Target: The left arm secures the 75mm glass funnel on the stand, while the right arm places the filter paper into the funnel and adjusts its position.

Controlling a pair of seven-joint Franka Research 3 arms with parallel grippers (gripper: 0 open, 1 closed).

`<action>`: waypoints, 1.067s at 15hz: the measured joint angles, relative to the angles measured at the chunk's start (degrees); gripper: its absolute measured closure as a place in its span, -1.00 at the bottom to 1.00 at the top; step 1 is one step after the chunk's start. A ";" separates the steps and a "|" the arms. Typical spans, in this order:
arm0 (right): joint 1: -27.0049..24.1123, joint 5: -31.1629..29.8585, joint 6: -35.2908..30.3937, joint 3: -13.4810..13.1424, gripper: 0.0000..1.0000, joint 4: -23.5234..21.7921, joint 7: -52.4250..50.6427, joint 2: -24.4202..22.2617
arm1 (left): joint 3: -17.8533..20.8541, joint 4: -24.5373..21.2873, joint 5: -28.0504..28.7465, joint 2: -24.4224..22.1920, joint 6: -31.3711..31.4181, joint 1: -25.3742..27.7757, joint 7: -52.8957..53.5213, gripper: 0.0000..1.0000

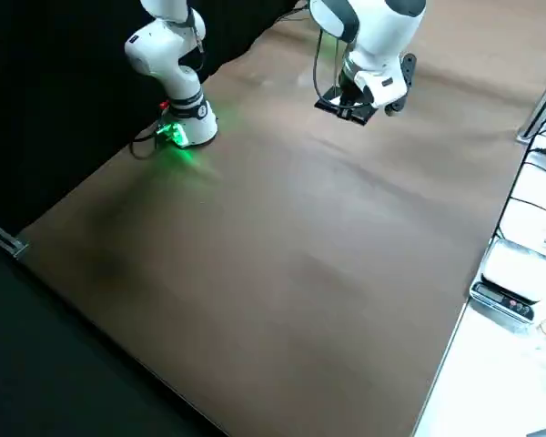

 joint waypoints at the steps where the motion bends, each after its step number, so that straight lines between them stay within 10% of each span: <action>1: 0.00 0.00 0.00 0.00 0.98 0.00 0.00 0.00 | 0.00 0.00 -0.43 0.00 0.00 0.15 1.88 0.94; 16: -0.01 0.00 0.00 -0.04 0.98 0.00 0.00 0.00 | -0.22 -1.24 -5.21 1.00 -0.01 -0.44 20.39 0.94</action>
